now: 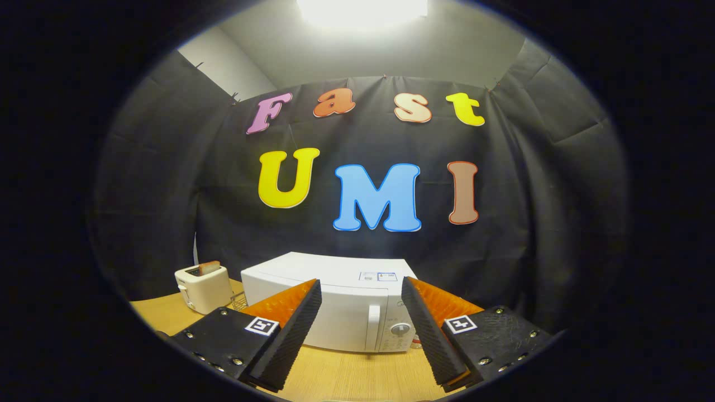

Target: Open the microwave, put the food inside, and close the microwave door.

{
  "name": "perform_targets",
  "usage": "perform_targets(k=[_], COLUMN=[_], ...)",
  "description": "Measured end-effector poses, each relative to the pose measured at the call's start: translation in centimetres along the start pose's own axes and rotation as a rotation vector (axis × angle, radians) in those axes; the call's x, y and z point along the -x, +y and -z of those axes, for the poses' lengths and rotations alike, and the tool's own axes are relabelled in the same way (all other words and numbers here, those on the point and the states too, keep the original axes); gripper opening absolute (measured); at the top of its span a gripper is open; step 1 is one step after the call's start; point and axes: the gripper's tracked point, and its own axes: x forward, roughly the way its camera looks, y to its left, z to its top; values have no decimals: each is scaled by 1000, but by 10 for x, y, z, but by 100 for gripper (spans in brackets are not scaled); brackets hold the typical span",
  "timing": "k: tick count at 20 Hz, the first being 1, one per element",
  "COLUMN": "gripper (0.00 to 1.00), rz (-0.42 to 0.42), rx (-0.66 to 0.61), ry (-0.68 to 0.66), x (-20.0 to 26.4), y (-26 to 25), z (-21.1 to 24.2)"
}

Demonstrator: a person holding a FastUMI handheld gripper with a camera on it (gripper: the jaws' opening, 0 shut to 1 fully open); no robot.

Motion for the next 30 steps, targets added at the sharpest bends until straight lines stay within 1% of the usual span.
perform_targets(k=[4,8,19,20,21,24,25,26,27,28,29,30], gripper=[93,93,92,89,83,82,79,71,71,61,56,55], rz=[17,13,6,8,7,26,30,23,32,31,26,13], rx=[-15,-43,-66,-61,-58,-41,-41,-53,-59,-65,-72,-73], ry=[42,89,117,117,117,117,116,116,120,122,114,103], x=[-29,-54,-106,-109,-113,-124,-125,-128,-135,-134,-135,-136], y=[-7,-11,-16,-17,-16,-20,-22,-21,-24,-24,-23,-18], z=[46,80,137,142,148,165,169,176,184,188,190,190])
